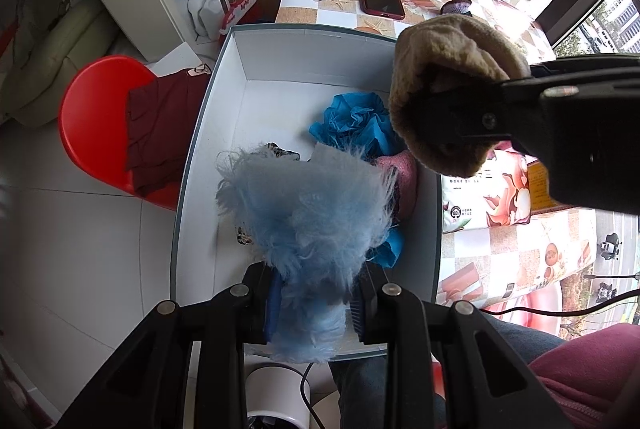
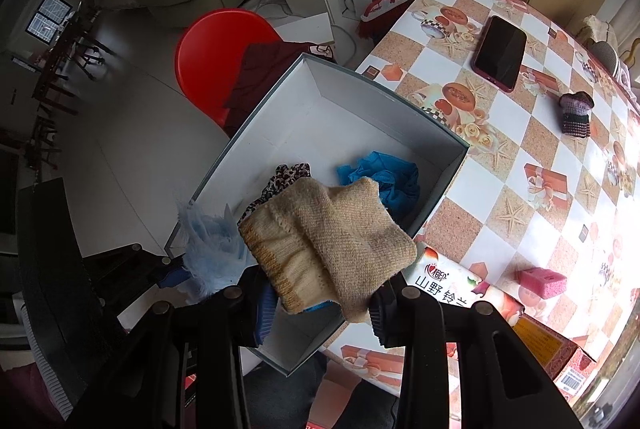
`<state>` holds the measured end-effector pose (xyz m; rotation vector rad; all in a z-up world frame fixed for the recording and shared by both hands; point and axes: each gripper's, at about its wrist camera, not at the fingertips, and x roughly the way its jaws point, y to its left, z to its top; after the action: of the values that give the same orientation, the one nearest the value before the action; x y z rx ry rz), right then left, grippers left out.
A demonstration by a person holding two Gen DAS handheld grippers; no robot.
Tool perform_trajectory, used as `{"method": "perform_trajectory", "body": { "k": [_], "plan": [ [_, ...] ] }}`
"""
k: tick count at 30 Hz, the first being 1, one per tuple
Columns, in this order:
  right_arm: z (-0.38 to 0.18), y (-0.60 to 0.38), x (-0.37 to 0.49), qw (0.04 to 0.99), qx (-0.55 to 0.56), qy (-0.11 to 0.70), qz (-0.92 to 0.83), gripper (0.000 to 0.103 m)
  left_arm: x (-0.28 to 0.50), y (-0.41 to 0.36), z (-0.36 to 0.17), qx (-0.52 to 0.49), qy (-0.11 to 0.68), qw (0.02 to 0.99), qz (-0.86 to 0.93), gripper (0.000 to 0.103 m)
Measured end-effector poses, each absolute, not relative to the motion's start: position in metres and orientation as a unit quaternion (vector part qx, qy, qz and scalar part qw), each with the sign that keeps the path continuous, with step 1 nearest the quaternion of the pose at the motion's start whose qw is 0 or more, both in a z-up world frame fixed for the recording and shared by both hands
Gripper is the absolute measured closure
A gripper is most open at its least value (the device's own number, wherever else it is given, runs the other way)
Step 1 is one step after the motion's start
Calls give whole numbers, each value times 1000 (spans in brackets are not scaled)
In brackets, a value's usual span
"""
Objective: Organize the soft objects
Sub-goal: 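Lower both items into the white box and open both grippers, then grasp the striped knit hat with the left gripper while the right gripper grasps the pink foam sponge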
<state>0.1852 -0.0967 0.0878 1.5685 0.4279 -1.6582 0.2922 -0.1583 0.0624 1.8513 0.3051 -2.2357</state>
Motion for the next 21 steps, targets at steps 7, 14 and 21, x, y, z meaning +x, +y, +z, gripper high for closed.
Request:
{"method": "perform_trajectory", "body": {
  "k": [7, 14, 21],
  "plan": [
    [82, -104, 185, 403, 627, 171, -644, 62, 293, -162, 59, 634, 111, 116, -756, 69],
    [77, -104, 184, 400, 637, 171, -636, 49, 294, -162, 58, 634, 115, 127, -754, 33],
    [77, -97, 177, 385, 639, 168, -645, 34, 292, -167, 50, 648, 140, 127, -738, 15]
  ]
}}
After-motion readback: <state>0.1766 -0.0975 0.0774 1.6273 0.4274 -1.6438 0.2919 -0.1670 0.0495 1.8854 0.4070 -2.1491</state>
